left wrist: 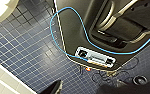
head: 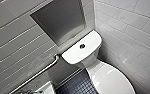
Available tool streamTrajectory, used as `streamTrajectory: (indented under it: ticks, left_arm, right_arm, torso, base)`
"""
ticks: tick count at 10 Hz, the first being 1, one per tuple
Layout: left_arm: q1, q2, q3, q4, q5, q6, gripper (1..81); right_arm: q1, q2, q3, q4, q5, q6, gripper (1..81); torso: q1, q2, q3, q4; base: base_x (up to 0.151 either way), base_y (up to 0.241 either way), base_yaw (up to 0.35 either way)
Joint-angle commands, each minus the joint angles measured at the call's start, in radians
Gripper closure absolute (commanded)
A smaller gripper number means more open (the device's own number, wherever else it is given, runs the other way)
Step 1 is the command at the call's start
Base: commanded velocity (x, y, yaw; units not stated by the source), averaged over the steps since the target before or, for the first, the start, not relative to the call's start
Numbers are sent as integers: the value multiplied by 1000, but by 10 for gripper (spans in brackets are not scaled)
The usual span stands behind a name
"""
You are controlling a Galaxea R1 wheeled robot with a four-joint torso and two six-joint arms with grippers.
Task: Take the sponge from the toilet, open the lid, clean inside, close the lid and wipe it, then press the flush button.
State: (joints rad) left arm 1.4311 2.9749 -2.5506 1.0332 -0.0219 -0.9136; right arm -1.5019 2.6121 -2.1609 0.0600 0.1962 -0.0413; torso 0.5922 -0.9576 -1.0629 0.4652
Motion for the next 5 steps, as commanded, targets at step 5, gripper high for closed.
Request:
streamTrajectory:
  ticks: [5]
  left_arm:
    - [38,29,-59,2,76,2,10]
  right_arm:
    - [268,-464,569,216,28,-3,811]
  torso:
    - [0,0,0,0]
  base:
    - [0,0,0]
